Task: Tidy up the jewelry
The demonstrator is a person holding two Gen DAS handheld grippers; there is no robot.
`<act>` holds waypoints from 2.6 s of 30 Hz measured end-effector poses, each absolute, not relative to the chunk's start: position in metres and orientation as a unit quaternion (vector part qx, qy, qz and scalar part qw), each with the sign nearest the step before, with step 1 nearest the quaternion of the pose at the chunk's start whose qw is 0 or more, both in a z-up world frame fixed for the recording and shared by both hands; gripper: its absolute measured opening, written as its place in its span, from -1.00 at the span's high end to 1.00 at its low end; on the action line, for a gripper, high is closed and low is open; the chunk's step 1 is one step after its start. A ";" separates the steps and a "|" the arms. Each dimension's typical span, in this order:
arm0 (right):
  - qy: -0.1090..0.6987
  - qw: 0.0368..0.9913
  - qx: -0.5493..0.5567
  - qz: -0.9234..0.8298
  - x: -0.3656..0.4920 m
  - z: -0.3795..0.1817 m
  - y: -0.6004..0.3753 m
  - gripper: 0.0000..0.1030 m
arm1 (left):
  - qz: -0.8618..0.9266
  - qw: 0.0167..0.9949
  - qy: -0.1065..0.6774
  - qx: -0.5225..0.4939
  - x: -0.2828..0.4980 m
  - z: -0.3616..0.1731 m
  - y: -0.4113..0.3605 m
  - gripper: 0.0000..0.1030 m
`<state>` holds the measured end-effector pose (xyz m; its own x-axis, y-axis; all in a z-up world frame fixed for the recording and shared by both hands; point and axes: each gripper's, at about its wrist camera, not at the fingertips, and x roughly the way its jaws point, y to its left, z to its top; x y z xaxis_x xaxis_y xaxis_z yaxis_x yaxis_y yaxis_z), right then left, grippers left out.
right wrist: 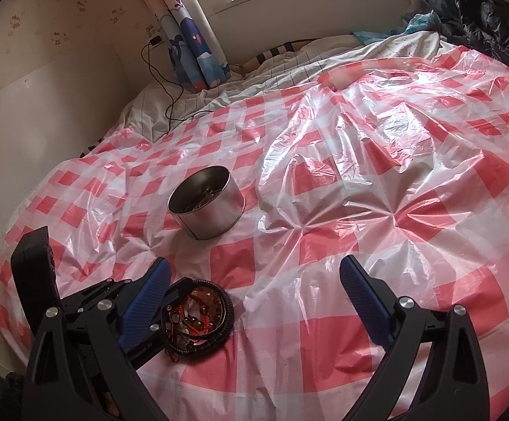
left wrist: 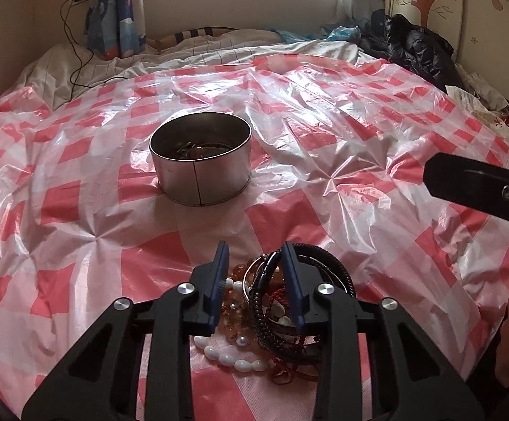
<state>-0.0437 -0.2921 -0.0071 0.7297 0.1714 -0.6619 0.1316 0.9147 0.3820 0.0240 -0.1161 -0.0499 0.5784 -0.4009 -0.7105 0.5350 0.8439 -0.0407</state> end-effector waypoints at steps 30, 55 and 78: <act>0.379 0.904 0.195 0.011 -0.040 -0.013 -0.287 -0.80 | -0.296 0.844 0.439 -0.083 0.055 -0.048 -0.066 0.83; 0.392 0.901 0.184 0.013 -0.035 -0.024 -0.278 -0.80 | -0.280 0.836 0.463 -0.091 0.058 -0.066 -0.075 0.83; 0.382 0.919 0.026 0.088 -0.041 -0.014 -0.205 -0.80 | -0.242 0.852 0.423 -0.191 0.069 -0.040 0.007 0.83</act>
<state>-0.0407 -0.2054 -0.0140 0.6921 0.1817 -0.6986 -0.1417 0.9832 0.1154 0.0690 0.0074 -0.0397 0.5258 -0.5739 -0.6278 0.2510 0.8099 -0.5302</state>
